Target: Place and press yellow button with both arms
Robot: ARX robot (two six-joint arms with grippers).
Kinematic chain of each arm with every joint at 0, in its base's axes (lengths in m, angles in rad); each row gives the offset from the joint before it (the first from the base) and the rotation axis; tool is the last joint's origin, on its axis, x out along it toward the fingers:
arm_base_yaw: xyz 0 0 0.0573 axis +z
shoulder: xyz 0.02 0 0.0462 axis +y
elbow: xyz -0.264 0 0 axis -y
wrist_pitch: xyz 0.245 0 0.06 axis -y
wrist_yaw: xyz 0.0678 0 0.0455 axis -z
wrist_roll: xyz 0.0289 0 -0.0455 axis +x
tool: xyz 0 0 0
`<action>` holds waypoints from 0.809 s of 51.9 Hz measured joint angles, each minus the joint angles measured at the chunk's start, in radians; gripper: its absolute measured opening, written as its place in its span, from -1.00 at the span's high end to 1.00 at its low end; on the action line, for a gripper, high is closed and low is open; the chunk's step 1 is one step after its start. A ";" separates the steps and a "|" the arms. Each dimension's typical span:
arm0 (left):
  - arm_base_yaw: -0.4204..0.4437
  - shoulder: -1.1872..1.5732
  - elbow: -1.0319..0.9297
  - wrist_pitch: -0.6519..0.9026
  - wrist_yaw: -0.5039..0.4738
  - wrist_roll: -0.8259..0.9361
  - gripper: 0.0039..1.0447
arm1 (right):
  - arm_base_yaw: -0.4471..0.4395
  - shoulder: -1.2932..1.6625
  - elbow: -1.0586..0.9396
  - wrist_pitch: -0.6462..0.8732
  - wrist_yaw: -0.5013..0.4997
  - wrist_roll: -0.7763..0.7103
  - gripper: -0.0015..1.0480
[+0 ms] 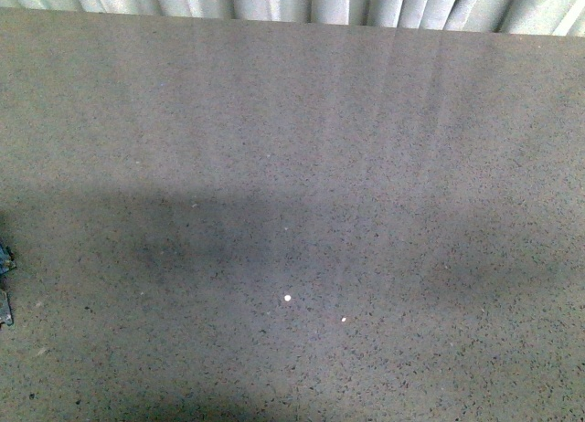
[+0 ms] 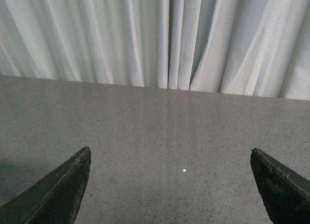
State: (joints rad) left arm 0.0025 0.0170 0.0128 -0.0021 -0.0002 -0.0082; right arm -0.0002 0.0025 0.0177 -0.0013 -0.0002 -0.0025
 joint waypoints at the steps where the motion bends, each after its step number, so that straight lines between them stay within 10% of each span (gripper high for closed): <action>1: 0.000 0.000 0.000 0.000 0.000 0.000 -0.83 | 0.000 0.000 0.000 0.000 0.000 0.000 -0.82; 42: 0.000 0.000 0.000 0.000 0.000 0.000 -0.83 | 0.000 0.000 0.000 0.000 0.000 0.000 -0.82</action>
State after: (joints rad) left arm 0.0025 0.0170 0.0128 -0.0021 -0.0002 -0.0082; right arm -0.0002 0.0025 0.0177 -0.0013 -0.0002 -0.0025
